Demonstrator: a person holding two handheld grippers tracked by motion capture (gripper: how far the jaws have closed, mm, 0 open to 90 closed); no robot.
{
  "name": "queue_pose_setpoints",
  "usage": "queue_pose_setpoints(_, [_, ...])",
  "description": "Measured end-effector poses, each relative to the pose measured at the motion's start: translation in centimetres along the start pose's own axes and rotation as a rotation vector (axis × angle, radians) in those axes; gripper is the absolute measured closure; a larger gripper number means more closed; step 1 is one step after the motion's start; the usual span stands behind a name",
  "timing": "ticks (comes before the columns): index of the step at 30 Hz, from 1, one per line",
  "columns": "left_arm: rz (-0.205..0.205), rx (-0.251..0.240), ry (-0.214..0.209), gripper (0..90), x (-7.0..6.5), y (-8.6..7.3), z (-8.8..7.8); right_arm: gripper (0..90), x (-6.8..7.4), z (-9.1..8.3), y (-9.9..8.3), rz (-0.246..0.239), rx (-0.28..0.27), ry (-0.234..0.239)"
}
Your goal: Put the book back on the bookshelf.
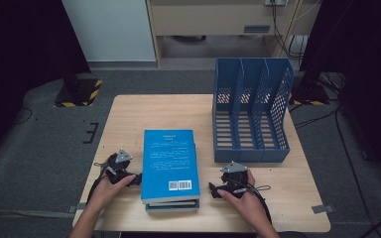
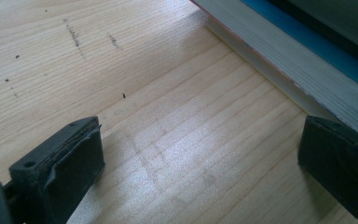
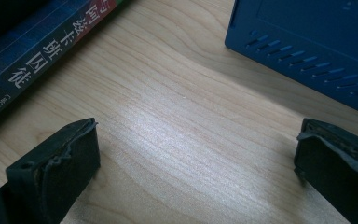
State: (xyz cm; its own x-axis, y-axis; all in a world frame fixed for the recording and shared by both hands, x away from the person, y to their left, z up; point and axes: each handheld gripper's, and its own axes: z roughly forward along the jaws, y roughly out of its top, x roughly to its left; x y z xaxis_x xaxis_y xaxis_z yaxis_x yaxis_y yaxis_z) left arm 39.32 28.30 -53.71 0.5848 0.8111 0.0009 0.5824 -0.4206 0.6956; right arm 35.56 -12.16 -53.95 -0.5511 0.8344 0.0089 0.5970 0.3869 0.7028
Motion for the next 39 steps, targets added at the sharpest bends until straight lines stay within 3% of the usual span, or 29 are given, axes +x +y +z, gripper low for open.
queue_pose_setpoints(10, [0.016, 0.001, -0.017, 0.0, -0.1, -0.1, -0.1, 0.6, 0.0, 0.2, 0.2, -0.005, 0.000, 0.015])
queue_pose_setpoints(15, [0.022, 0.003, -0.019, 0.5, -0.1, -0.1, -0.2, 1.0, -0.2, 0.1, 0.2, -0.030, 0.004, 0.031])
queue_pose_setpoints(21, [0.025, 0.006, -0.022, 3.6, -0.5, 0.0, -1.2, 9.4, -0.2, -0.6, 0.4, -0.064, 0.041, 0.055])
queue_pose_setpoints(23, [0.013, -0.015, -0.041, 3.7, -0.6, 0.1, -2.1, 11.3, -0.2, -1.2, 0.2, -0.092, 0.055, 0.057])
queue_pose_setpoints(26, [0.024, -0.020, -0.052, 4.0, -0.6, 0.1, -2.9, 12.6, -0.4, -2.2, 0.1, -0.085, 0.054, 0.067])
queue_pose_setpoints(37, [0.013, -0.025, -0.051, 5.3, 0.1, 0.3, -6.2, 14.6, 0.1, -6.1, 3.9, -0.154, -0.031, 0.079])
queue_pose_setpoints(39, [0.006, -0.031, -0.049, 5.5, 0.5, 0.7, -7.5, 14.5, 0.5, -6.4, 4.9, -0.160, -0.038, 0.087])
